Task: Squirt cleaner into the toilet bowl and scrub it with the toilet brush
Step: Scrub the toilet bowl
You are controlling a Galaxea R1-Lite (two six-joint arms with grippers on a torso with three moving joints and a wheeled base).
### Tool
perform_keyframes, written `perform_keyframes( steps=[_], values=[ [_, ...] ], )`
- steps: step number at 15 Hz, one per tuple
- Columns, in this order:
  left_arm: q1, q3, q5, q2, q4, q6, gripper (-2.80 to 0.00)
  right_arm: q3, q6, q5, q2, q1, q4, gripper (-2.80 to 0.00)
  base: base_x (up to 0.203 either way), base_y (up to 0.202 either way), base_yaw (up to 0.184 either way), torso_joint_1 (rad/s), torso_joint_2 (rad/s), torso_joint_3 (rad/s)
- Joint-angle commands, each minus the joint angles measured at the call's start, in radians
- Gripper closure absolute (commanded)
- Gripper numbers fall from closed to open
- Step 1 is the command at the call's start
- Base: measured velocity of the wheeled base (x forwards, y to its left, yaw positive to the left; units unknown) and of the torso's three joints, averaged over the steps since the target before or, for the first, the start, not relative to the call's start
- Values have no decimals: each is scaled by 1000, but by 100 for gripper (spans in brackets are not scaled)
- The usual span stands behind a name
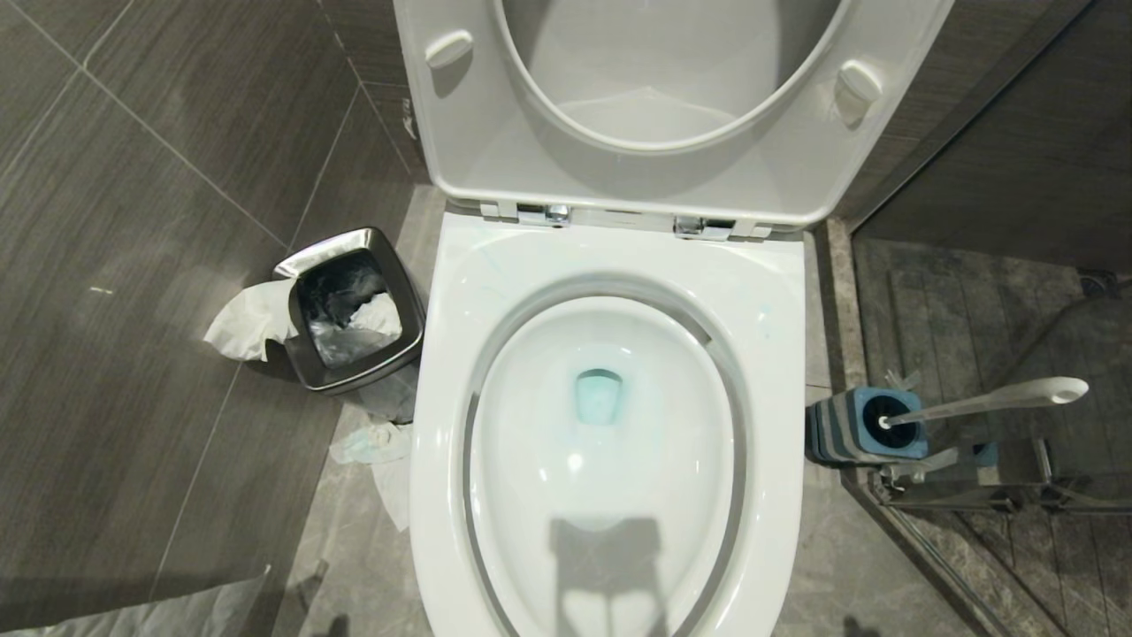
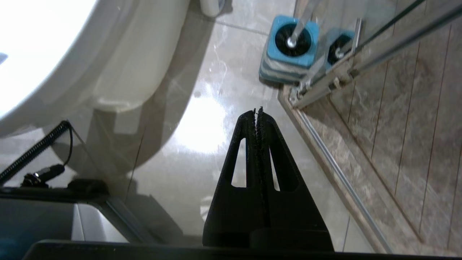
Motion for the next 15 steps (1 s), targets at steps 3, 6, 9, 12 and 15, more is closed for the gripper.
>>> perform_keyframes(
  steps=[3,6,9,12,15],
  values=[
    [0,3,-1,0,1,0,0,-13,0,-2,97,0,25,0,0,0,0,0,0,0],
    [0,3,-1,0,1,0,0,-13,0,-2,138,0,26,0,0,0,0,0,0,0],
    [0,3,-1,0,1,0,0,-13,0,-2,193,0,26,0,0,0,0,0,0,0],
    [0,3,-1,0,1,0,0,-73,-2,-13,298,0,39,0,0,0,0,0,0,0],
    [0,3,-1,0,1,0,0,-257,46,-58,579,0,47,0,0,0,0,0,0,0]
  ],
)
